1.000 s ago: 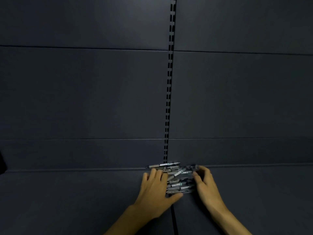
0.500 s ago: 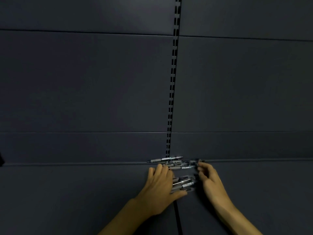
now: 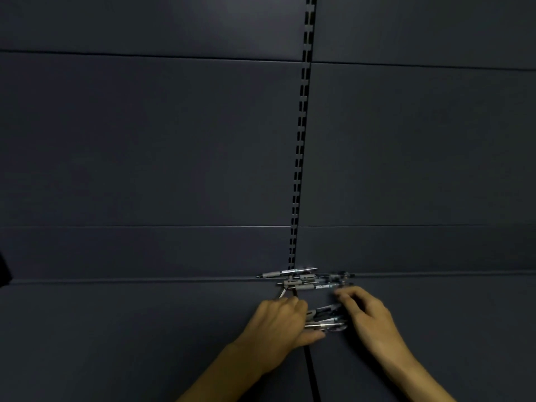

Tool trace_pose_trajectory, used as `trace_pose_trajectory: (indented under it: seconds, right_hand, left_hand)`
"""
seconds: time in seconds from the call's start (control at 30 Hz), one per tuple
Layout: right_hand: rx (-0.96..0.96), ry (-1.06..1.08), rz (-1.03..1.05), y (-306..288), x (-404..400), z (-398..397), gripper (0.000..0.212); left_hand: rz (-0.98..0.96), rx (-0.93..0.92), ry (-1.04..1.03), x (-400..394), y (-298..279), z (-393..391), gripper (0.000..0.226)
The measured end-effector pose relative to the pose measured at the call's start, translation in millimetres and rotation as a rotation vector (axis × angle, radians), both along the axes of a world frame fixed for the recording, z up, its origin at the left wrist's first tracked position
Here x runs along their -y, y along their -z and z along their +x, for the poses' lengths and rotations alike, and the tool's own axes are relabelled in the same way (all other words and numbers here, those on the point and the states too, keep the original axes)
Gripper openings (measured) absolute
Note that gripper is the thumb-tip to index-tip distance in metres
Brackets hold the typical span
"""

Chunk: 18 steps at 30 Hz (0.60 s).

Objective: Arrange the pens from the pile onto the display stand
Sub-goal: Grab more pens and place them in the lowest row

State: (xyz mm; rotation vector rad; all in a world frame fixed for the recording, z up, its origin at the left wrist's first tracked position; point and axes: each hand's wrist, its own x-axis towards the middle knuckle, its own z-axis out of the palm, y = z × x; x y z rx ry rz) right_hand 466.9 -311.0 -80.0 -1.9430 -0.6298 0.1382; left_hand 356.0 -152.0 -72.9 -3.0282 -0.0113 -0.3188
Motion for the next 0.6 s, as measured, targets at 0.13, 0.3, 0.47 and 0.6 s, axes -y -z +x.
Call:
trace_pose_trajectory:
  seconds: [0.13, 0.3, 0.47, 0.6]
  right_hand:
    - [0.197, -0.097, -0.267, 7, -4, -6, 0.017]
    - [0.332, -0.358, -0.448, 1, 6, -7, 0.055]
    - [0.181, -0.406, -0.131, -12, 13, 1, 0.04]
    - [-0.001, -0.363, 0.193, -33, 14, 1, 0.05]
  left_hand:
    - [-0.011, -0.017, -0.002, -1, 3, -3, 0.058]
    - [-0.184, -0.017, -0.039, -5, 7, -5, 0.043]
    - [-0.375, 0.068, -0.018, -3, 5, -9, 0.04]
    - [-0.708, 0.172, -0.023, -4, 4, -10, 0.032]
